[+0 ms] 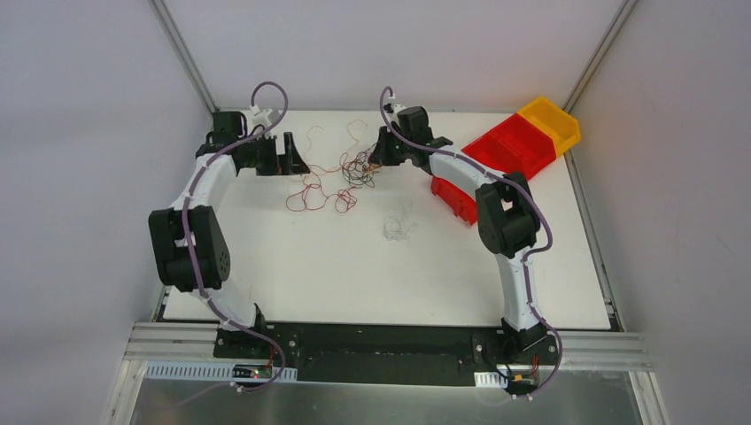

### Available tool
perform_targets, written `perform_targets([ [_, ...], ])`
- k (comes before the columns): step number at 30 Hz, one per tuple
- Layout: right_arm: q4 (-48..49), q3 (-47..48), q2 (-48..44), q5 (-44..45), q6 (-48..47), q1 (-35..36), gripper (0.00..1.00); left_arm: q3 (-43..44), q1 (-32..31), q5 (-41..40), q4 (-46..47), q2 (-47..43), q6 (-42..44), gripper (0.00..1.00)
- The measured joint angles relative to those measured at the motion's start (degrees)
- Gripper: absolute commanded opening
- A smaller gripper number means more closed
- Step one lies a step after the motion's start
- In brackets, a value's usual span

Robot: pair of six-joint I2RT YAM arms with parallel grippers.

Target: Untangle the cables

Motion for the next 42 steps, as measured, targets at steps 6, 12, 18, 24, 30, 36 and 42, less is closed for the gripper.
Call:
perform_targets([
  [6,-0.2,0.0,0.0,0.0,0.0,-0.1,0.00,-2.8,-10.1,-1.3,-0.3,-3.2,9.5,0.86],
  [12,-0.5,0.0,0.0,0.3,0.0,-0.5,0.00,-0.8,-19.5,-5.7,-0.3,7.6,13.1,0.68],
  [18,-1.4,0.0,0.0,2.4,-1.4,-1.0,0.00,-0.4,-21.9,-11.7,-3.6,11.6,14.4,0.00],
  [24,-4.2,0.0,0.0,6.3,-5.0,-1.3,0.00,-6.3,-18.2,-12.9,-17.3,0.7,26.7,0.00],
  [30,-5.6,0.0,0.0,8.5,-8.1,-1.3,0.00,-12.8,-2.9,-12.5,-36.5,-19.4,47.2,0.00],
  [36,-7.0,0.0,0.0,10.0,-9.6,-1.3,0.00,-15.9,-2.5,-13.4,-46.9,-19.5,59.0,0.00],
  [42,-7.8,-0.1,0.0,7.5,-10.1,-1.4,0.05,-19.3,1.4,-15.0,-48.8,-21.3,64.5,0.00],
])
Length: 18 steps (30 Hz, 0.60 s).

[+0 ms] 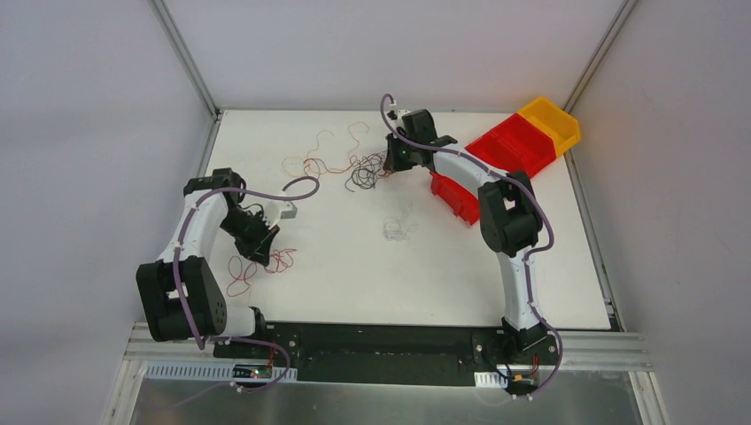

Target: Untangle the cables

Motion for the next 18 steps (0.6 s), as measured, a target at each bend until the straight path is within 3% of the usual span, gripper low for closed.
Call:
perform_targets([
  [1,-0.2,0.0,0.0,-1.5,0.2,0.0,0.20,0.0,0.2,0.3,0.4,0.0,-0.5,0.00],
  [2,-0.4,0.0,0.0,-3.3,0.2,0.1,0.41,0.4,0.2,0.9,1.2,0.2,-1.4,0.00],
  [4,-1.2,0.0,-0.1,-6.8,1.0,0.6,0.72,2.5,0.1,2.8,2.6,1.7,-4.5,0.30],
  [5,-2.2,0.0,-0.2,-8.3,0.7,1.0,0.78,4.2,0.1,4.2,4.4,2.8,-7.0,0.46],
  [6,-3.7,0.0,-0.6,-9.6,0.5,1.3,0.80,5.4,0.0,5.1,5.9,3.7,-8.5,0.58],
  [8,-7.4,-0.5,-2.1,-11.4,-0.9,1.8,0.81,8.1,-0.5,6.5,9.5,5.4,-12.5,0.69],
  [12,-15.6,-6.1,-10.3,-13.3,-4.5,0.6,0.80,10.6,-4.2,8.0,14.6,6.1,-19.0,0.73],
  [18,-22.3,-15.3,-21.4,-14.0,-9.1,-3.8,0.78,10.7,-15.3,10.0,22.4,6.2,-28.0,0.74],
])
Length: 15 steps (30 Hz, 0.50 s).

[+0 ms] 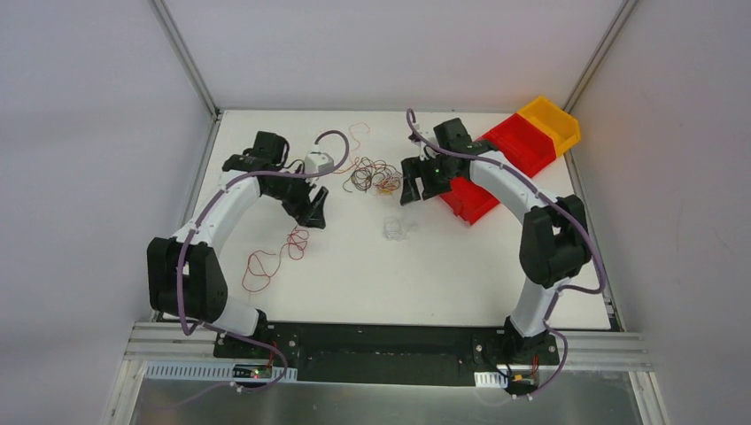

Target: Untangle the cables

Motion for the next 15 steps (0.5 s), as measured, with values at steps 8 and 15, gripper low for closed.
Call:
perform_targets([
  [8,2.0,-0.7,8.4,0.5,-0.3,2.3,0.63,1.3,-5.6,2.0,11.3,5.4,-14.1,0.74],
  [15,4.1,-4.2,11.6,0.6,-3.0,4.7,0.00,-0.2,-5.6,0.5,17.4,3.2,-19.3,0.87],
])
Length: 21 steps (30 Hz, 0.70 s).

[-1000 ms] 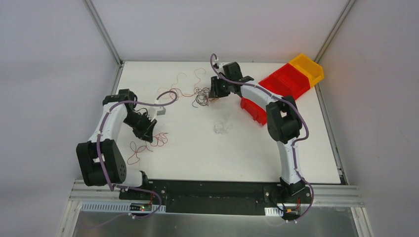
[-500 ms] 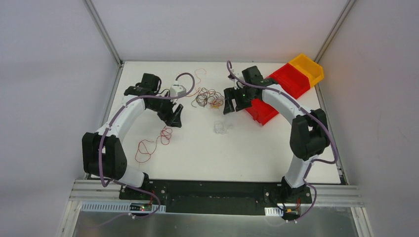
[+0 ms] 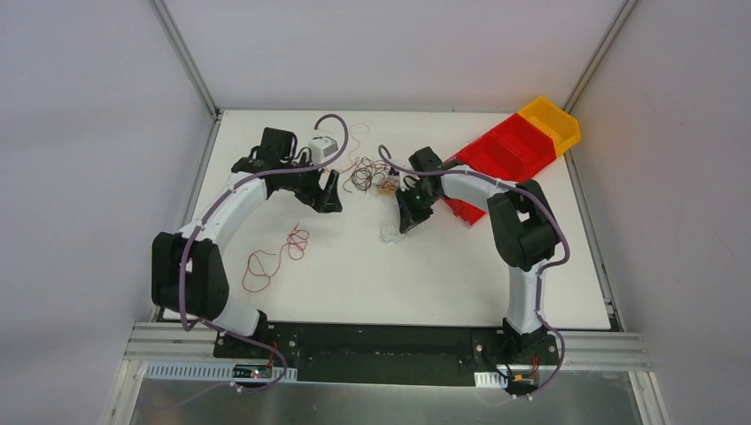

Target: Untangle the cables

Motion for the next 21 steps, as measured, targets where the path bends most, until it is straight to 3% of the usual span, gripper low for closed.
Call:
perform_targets([
  [7,2.4,-5.5,-10.5,-7.4,4.5,-1.2,0.00,-6.8,-0.2,3.3,6.1,-9.9,-4.2,0.91],
  [13,10.9,-5.4,-24.0,-12.1,12.2,-1.3,0.00,-8.9,-3.2,7.2,10.6,-10.7,-8.7,0.90],
  [21,13.1,-5.4,-25.8,-14.8,17.8,1.1,0.00,-8.4,-6.1,9.4,16.7,-9.7,-13.7,0.87],
])
